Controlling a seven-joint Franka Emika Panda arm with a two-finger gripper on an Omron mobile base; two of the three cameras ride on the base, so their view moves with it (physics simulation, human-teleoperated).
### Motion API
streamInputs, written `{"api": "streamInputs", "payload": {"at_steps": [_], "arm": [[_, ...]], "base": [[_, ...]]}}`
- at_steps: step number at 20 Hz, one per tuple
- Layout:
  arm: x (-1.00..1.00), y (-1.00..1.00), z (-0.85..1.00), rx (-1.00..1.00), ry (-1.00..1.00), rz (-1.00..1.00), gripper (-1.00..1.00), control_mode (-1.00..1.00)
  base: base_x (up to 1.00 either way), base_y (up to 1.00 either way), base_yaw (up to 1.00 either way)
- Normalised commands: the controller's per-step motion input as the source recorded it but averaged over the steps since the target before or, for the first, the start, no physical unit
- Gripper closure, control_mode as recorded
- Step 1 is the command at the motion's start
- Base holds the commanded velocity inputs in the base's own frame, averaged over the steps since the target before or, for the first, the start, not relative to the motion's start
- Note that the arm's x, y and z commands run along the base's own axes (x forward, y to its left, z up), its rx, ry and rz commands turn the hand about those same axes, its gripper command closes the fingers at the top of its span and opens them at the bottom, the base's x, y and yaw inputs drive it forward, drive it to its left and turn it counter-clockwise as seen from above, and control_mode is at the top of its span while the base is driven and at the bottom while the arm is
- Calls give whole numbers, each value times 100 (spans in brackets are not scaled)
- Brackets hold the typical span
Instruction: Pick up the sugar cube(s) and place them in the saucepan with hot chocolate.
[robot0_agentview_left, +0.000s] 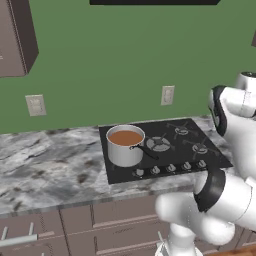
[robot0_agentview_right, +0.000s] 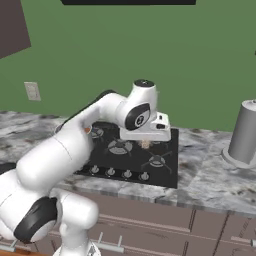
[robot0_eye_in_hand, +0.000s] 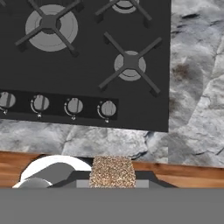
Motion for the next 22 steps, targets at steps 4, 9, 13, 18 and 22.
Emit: {"api": "streamInputs", "payload": {"at_steps": [4, 9, 13, 18, 22], "arm": [[23, 100, 31, 0, -2, 15, 100, -100], [34, 100, 25, 0, 0, 27, 100, -100], [39, 100, 2, 0, 1, 37, 100, -100], [42, 100, 0, 0, 1, 37, 100, -100], [34, 100, -3, 0, 0, 23, 100, -100]], "base": [[0, 0, 0], [0, 0, 0], [0, 0, 0], [0, 0, 0], [0, 0, 0]]}}
